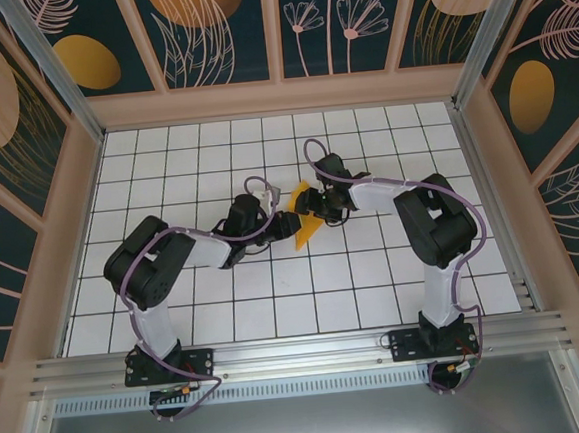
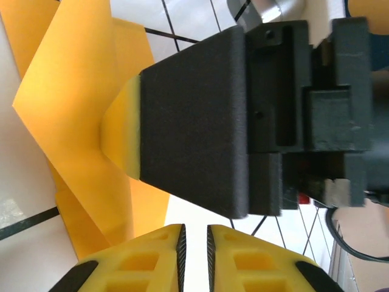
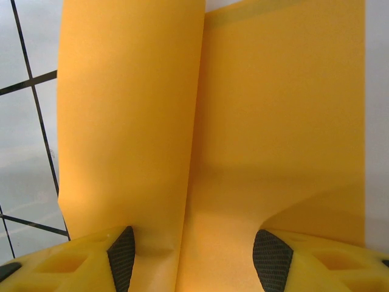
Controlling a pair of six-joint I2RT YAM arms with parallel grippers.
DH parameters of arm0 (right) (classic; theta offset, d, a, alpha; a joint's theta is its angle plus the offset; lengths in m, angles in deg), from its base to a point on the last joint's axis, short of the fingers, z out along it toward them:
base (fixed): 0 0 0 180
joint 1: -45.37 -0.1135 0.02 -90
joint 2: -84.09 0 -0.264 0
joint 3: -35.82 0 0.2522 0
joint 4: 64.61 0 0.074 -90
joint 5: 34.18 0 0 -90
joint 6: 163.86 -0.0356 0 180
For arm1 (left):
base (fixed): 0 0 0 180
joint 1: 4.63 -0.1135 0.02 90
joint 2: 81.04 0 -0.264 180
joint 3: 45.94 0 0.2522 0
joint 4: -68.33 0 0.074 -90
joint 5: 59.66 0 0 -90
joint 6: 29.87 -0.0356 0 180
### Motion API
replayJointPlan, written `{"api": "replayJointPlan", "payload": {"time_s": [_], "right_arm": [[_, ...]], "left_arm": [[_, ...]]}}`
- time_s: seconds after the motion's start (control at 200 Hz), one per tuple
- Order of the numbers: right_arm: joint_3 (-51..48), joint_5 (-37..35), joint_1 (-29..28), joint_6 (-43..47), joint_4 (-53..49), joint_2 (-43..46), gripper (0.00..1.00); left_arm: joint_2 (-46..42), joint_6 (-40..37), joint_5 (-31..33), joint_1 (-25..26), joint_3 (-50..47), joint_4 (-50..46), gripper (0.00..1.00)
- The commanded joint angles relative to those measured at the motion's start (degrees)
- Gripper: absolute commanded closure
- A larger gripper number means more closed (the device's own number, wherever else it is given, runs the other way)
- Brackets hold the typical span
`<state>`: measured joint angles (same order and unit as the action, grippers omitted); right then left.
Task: Fold a paper plane with a square sheet of paper (pick it up from the middle)
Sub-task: Fourth fold the wing at the center of the table.
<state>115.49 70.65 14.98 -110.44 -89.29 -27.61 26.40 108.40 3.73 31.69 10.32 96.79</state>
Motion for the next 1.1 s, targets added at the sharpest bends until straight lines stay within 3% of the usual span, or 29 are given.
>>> {"api": "replayJointPlan", "payload": {"time_s": [0.0, 1.091], "right_arm": [[-4.87, -9.2, 0.51, -0.06, -4.92, -10.39, 0.39], [-4.91, -10.7, 1.12, -1.3, -6.23, -11.47, 0.51]], "left_arm": [[1.77, -1.23, -0.23, 0.06, 1.49, -1.72, 0.8], [5.85, -2.42, 3.21, 0.05, 3.55, -4.49, 0.86]]}}
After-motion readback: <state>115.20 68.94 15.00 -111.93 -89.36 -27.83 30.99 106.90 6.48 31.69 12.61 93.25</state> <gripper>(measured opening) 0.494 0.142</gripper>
